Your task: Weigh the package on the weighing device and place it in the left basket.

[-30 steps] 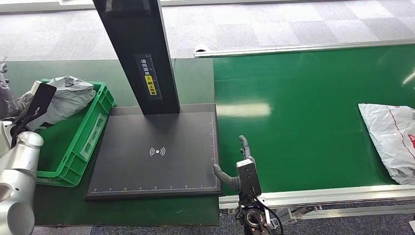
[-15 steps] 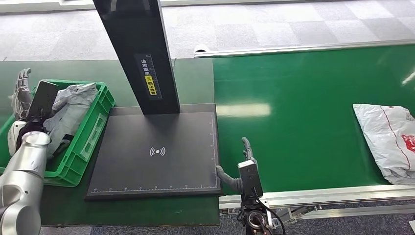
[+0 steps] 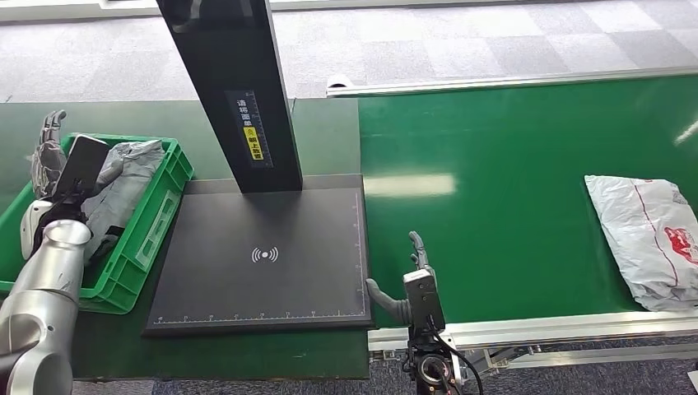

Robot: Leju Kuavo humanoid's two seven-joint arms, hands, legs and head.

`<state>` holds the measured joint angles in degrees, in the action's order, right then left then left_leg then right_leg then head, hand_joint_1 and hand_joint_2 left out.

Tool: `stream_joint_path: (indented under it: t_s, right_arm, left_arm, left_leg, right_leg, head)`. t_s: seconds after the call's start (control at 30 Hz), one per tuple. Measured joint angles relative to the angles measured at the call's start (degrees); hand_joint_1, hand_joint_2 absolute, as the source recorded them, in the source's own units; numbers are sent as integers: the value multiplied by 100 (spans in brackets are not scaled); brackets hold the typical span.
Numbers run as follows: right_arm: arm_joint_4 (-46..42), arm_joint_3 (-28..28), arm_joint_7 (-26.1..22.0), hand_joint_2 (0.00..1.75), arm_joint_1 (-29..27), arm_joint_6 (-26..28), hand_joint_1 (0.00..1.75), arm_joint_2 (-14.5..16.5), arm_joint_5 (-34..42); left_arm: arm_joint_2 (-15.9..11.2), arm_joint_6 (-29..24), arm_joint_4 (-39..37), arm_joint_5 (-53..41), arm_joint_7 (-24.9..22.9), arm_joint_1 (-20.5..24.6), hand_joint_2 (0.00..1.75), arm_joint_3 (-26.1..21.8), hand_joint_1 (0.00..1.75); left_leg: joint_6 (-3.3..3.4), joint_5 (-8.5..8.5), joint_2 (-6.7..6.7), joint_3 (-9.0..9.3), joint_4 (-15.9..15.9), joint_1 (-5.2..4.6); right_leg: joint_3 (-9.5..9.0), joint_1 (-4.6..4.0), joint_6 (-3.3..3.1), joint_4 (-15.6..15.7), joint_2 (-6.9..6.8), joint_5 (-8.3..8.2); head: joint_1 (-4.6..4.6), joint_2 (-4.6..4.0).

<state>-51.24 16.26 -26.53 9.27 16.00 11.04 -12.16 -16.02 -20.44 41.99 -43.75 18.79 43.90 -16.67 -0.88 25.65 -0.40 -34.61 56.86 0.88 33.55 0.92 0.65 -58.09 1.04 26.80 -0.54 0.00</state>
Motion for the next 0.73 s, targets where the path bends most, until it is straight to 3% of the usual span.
stream_joint_path:
  t_s: [0.13, 0.23, 0.37, 0.5, 0.57, 0.63, 0.7, 0.73]
  right_arm:
    - [-9, -4, 5, 175, -4, -4, 0, 0, -21]
    - [-20, -16, 20, 175, -15, -31, 0, -3, -99]
    - [-67, -66, 30, 175, -57, -81, 0, -9, -185]
    - [-80, -79, 30, 175, -67, -95, 0, -9, -200]
    - [-129, -104, 48, 175, -80, -86, 0, -8, -228]
    - [-216, -135, 68, 175, -105, -59, 0, -8, -239]
    - [-316, -152, 55, 175, -138, -36, 0, -8, -164]
    - [-340, -156, 49, 175, -147, -33, 0, -7, -141]
  left_arm:
    - [0, 250, 10, 166, -2, -7, 175, 7, 0]
    - [10, 1258, 228, 1004, 91, -153, 175, 25, 0]
    - [143, 2490, 1089, 2547, 246, -683, 175, 55, 0]
    - [200, 2677, 1321, 2878, 261, -824, 175, 58, 0]
    - [484, 3030, 2081, 3697, 286, -1395, 175, 214, 0]
    - [1034, 3405, 3161, 4792, 386, -2357, 175, 538, 0]
    - [1472, 3328, 3566, 5233, 509, -2974, 175, 885, 0]
    - [1553, 3284, 3602, 5291, 531, -3081, 175, 966, 0]
  left_leg:
    - [0, 0, 0, 0, 0, 0]
    - [0, 0, 1, 0, 0, 0]
    - [-1, 2, 7, -1, 0, -1]
    - [-1, 2, 6, -1, 0, -1]
    - [0, 5, 6, 0, 0, -7]
    - [3, 9, 5, 1, 0, -16]
    - [5, 11, -1, 1, 0, -21]
    - [6, 11, -4, 1, 0, -21]
  right_leg:
    - [0, 0, 0, 0, 0, 0]
    - [1, 0, 0, 0, 0, 0]
    - [5, 1, 0, 1, 5, 0]
    - [5, 2, 0, 1, 5, 1]
    - [4, 8, 1, 3, 5, 1]
    - [3, 17, 3, 5, 3, 3]
    - [0, 22, 8, 7, 0, 6]
    - [-1, 22, 9, 7, -1, 7]
  head:
    - [-1, 0]
    - [-1, 0]
    - [-1, 0]
    - [-1, 0]
    - [-2, 0]
    - [-2, 0]
    - [-1, 0]
    - [-1, 0]
